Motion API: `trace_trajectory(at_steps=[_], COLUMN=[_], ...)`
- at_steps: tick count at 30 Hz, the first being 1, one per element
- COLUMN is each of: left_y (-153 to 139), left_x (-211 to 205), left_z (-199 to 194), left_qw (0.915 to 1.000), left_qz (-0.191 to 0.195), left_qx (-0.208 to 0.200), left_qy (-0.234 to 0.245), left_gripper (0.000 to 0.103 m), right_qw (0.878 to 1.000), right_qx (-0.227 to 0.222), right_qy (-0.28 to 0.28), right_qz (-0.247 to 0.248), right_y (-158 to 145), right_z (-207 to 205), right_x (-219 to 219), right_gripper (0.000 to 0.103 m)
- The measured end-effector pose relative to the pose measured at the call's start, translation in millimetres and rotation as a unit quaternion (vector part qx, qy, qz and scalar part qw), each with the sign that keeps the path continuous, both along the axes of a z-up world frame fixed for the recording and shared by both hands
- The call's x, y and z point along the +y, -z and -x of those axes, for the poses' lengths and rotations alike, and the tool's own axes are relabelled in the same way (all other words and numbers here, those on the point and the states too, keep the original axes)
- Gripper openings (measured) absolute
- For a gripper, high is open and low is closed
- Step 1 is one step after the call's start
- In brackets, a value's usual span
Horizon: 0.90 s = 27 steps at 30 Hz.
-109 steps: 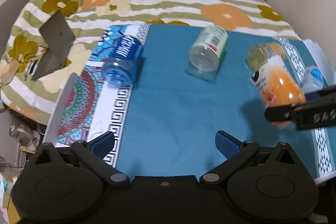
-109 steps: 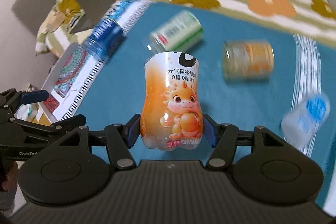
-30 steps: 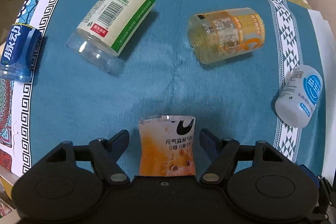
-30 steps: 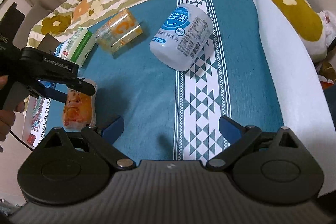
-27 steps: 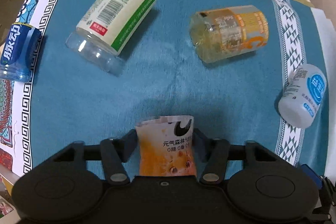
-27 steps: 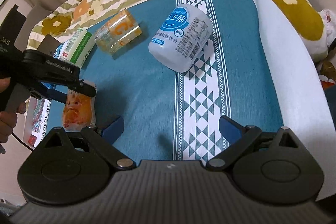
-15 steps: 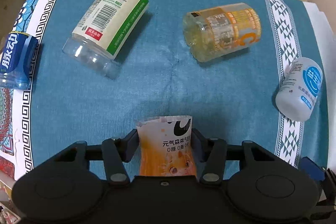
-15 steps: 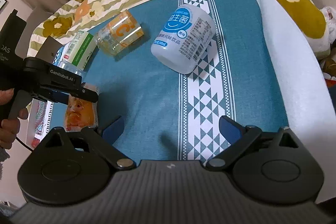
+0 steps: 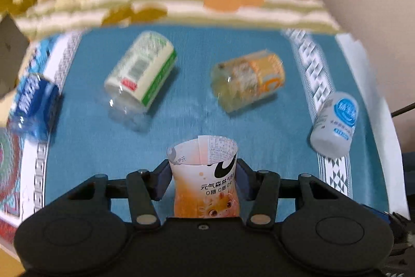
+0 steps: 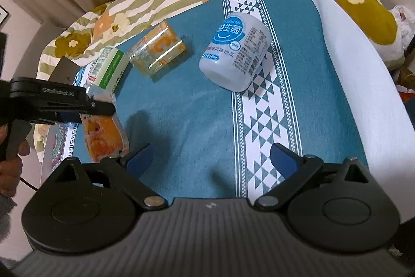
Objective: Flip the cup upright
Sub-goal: 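Rotate the bottle upright with the left gripper and lower it onto the cloth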
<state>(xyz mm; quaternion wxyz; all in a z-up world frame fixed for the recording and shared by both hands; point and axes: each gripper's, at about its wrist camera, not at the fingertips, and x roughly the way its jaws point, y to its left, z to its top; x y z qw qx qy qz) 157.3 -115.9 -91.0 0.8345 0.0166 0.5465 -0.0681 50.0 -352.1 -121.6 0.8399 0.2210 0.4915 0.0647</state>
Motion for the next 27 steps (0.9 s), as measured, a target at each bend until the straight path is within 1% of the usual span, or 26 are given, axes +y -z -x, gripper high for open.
trace_trajectory(at_steps=[2, 5, 7, 9, 12, 17, 19, 23, 27], left_y=[2, 12, 19, 29, 37, 43, 43, 43, 42], left_x=[1, 2, 6, 8, 9, 9, 11, 13, 12], left_z=[17, 40, 48, 54, 60, 72, 80, 91, 96], left_qw=[0.998, 0.9896, 0.9843, 0.9789, 0.9699, 0.9602, 0.9584, 0.9584, 0.9608], left_qz=[-0.004, -0.002, 0.004, 0.017, 0.025, 0.02, 0.021, 0.023, 0.016], left_qx=[-0.063, -0.143, -0.176, -0.204, -0.242, -0.277, -0.283, -0.283, -0.275], left_qy=[0.011, 0.016, 0.012, 0.01, 0.018, 0.028, 0.029, 0.027, 0.033], left_gripper=[0.057, 0.057, 0.057, 0.057, 0.057, 0.058, 0.058, 0.058, 0.058], right_qw=[1.0, 1.0, 1.0, 1.0, 0.999, 0.998, 0.998, 0.998, 0.998], right_qx=[0.002, 0.01, 0.014, 0.013, 0.012, 0.016, 0.018, 0.019, 0.013], right_qy=[-0.001, -0.004, -0.007, -0.01, -0.012, -0.01, -0.013, -0.021, -0.025], right_qz=[0.002, 0.01, 0.016, 0.026, 0.043, 0.053, 0.059, 0.062, 0.061], right_y=[0, 2, 4, 6, 10, 16, 17, 18, 16], right_z=[3, 7, 8, 10, 11, 14, 16, 19, 20], right_x=[4, 10, 16, 21, 28, 34, 37, 42, 47], right_gripper=[0.103, 0.103, 0.103, 0.103, 0.103, 0.103, 0.103, 0.103, 0.103])
